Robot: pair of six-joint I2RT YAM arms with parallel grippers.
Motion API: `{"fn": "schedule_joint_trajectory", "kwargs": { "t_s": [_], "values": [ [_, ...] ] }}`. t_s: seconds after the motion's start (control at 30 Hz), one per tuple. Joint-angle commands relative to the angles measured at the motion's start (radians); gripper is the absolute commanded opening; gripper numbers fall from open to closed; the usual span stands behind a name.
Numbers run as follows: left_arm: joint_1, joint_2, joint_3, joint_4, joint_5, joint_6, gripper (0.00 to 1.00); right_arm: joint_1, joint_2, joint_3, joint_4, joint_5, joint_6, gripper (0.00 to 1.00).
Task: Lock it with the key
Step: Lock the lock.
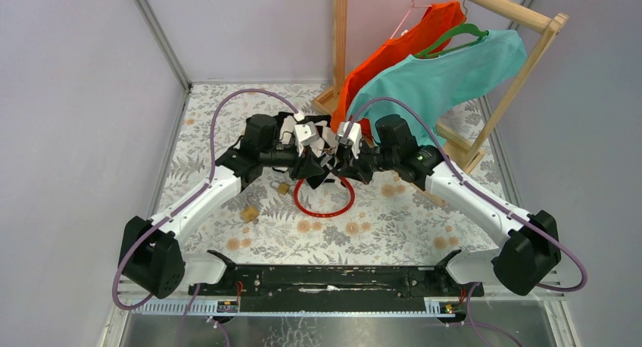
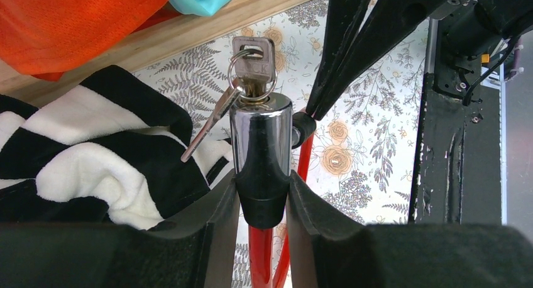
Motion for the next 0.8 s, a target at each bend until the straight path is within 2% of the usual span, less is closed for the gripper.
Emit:
{"fn": "schedule_joint_trajectory", "kwargs": {
  "t_s": [0.0,0.37,0.77],
  "values": [
    [-0.011,-0.021,-0.014,0.075,0.039,0.004,0.00,0.017,0.006,0.050,0.034,-0.018,-0.003,0.00],
    [-0.022,-0.028,-0.041,-0.009,0.020,0.113,0.00,0.017,-0.025,0.031,0.074,-0.002,0.017,0.00],
    [-0.047,-0.021,-0.101,0.084,-0.022,0.054,0.00,0.017,-0.019,-0.018,0.117,0.020,0.037,0.04]
  ]
}}
